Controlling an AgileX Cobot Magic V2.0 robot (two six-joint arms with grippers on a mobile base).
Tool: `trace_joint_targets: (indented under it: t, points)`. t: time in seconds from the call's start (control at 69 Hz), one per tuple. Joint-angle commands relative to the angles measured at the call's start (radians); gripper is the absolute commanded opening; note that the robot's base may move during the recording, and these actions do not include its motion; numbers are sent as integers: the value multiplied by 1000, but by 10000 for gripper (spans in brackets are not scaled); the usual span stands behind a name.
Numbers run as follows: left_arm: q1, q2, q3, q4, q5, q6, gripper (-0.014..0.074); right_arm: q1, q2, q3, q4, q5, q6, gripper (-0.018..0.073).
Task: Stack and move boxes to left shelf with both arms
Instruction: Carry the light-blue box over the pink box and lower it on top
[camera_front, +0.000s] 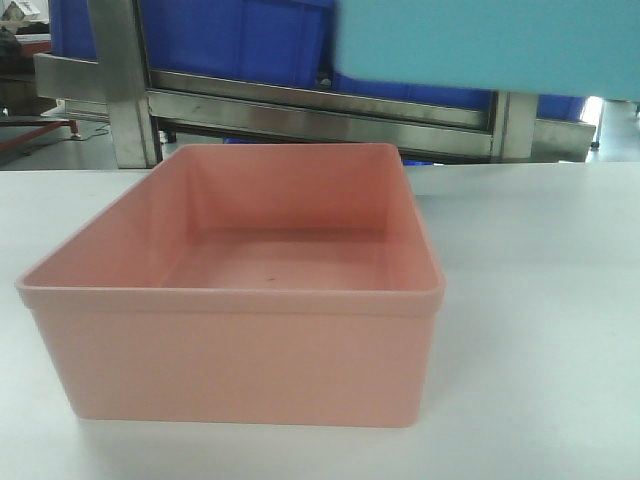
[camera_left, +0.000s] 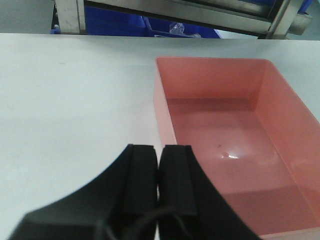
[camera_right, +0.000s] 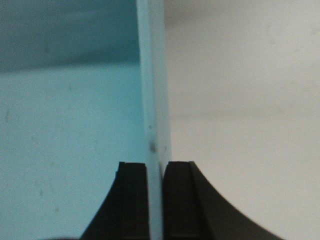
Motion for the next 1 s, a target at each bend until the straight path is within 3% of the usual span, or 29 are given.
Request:
trace_joint_targets:
  t: [0.0, 0.174, 0.305, 0.392, 0.58, 0.986]
  points:
    - [-5, -3, -28, -2, -90, 2, -10, 78, -40, -32, 52, -97, 110, 55]
    - [-5, -3, -28, -2, -91, 2, -10, 286, -20, -32, -107, -158, 335, 55]
    - [-5, -3, -28, -2, -91, 2, -10, 394, 20, -32, -266, -158, 541, 55]
    - [-5, -3, -28, -2, -91, 2, -10, 466, 58, -32, -314, -182, 628, 55]
    - [-5, -3, -28, -3, -91, 2, -10, 558, 139, -32, -320, -261, 675, 55]
    - [-5, -3, -28, -7, -91, 2, -10, 559, 264, -32, -410, -266, 675, 55]
